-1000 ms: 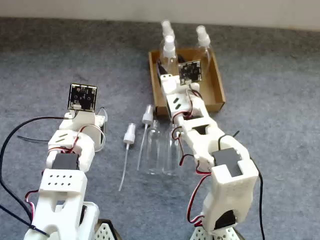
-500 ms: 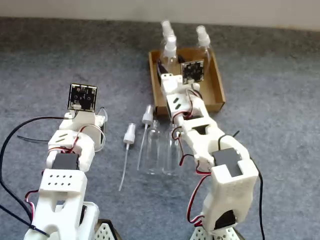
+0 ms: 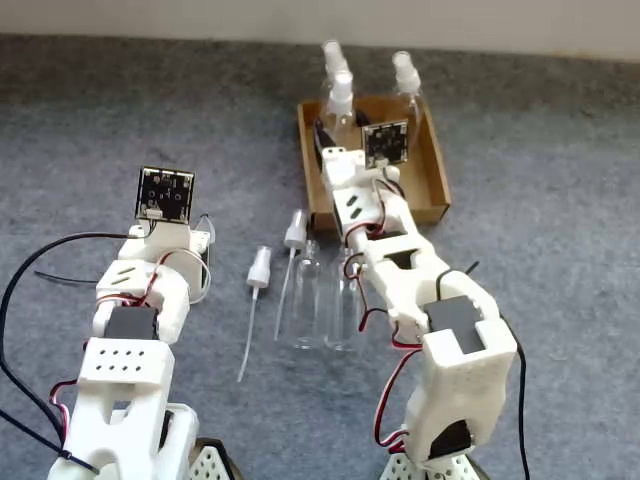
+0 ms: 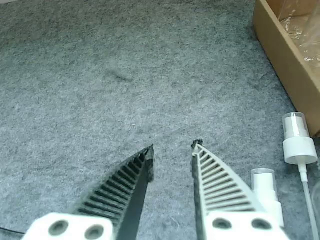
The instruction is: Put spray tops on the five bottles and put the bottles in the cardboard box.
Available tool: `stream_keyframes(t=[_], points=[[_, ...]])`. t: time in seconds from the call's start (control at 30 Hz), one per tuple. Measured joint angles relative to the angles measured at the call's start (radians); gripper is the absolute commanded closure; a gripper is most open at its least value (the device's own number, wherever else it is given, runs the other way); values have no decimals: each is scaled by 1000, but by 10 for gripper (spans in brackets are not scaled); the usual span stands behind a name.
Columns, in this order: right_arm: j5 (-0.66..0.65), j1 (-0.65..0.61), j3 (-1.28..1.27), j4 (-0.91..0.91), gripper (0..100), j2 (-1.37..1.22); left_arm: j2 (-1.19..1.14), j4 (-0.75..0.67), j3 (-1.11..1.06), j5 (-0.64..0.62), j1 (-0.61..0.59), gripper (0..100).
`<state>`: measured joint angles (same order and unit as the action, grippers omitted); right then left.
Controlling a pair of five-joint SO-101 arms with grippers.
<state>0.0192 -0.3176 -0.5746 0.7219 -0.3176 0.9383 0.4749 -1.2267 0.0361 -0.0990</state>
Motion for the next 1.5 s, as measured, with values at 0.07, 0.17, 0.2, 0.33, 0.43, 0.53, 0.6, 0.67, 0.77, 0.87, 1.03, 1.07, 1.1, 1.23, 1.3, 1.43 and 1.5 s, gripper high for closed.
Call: stream_keyframes(t=[0.07,0.17,0.2,0.33,0.43,0.53,0.6,0.67,0.77,0.87,1.03,1.07,1.1,1.23,1.3,1.43,1.5], points=[[0,0,0,0,904,0,0,0,0,0,0,870],[0,0,0,0,837,0,0,0,0,0,0,870],[0,0,0,0,827,0,0,0,0,0,0,870],[0,0,0,0,824,0,0,0,0,0,0,870],[0,0,0,0,823,0,0,0,0,0,0,870],[0,0,0,0,821,0,0,0,0,0,0,870],[0,0,0,0,820,0,0,0,0,0,0,870],[0,0,0,0,820,0,0,0,0,0,0,870],[0,0,0,0,798,0,0,0,0,0,0,870],[0,0,0,0,732,0,0,0,0,0,0,870],[0,0,0,0,722,0,0,0,0,0,0,870],[0,0,0,0,722,0,0,0,0,0,0,870],[0,0,0,0,722,0,0,0,0,0,0,870],[0,0,0,0,722,0,0,0,0,0,0,870],[0,0,0,0,723,0,0,0,0,0,0,870],[0,0,0,0,723,0,0,0,0,0,0,870],[0,0,0,0,723,0,0,0,0,0,0,870]])
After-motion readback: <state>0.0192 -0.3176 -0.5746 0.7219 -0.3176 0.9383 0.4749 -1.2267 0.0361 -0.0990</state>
